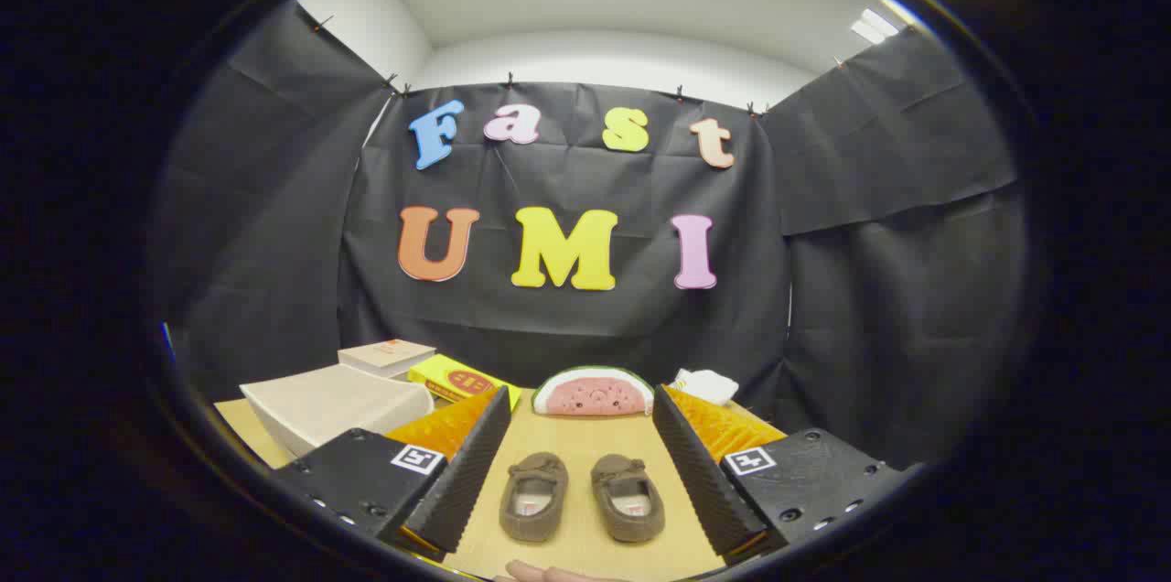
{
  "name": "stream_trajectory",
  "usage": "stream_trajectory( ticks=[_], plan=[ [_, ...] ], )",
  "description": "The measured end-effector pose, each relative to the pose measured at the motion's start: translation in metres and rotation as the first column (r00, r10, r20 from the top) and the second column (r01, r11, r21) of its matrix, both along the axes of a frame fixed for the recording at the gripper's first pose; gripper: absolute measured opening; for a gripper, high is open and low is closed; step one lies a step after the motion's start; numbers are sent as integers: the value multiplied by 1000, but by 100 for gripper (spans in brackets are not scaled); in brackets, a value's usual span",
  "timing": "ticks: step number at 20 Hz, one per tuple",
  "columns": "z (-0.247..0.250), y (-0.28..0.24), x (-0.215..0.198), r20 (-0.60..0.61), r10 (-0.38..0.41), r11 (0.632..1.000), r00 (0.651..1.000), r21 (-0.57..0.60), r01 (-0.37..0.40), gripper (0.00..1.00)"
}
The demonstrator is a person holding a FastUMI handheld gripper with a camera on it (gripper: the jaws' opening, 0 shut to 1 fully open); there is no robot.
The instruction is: Open the storage box then place both shoes into the box .Put the left shoe in first, then the right shoe, with the right side of both shoes facing outward in a uniform manner.
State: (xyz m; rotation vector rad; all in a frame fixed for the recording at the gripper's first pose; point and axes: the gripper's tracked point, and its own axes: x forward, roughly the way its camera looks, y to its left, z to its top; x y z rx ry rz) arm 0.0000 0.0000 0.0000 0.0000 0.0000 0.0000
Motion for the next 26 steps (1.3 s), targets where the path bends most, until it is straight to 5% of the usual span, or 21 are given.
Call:
stream_trajectory(
  ticks=[16, 26],
  plan=[
    [-38, -5, 11, -81, 16, 999, 997, 41, -13, 95],
    [-71, 48, 70, -183, 229, 958, 956, 219, -187, 95]
  ],
)
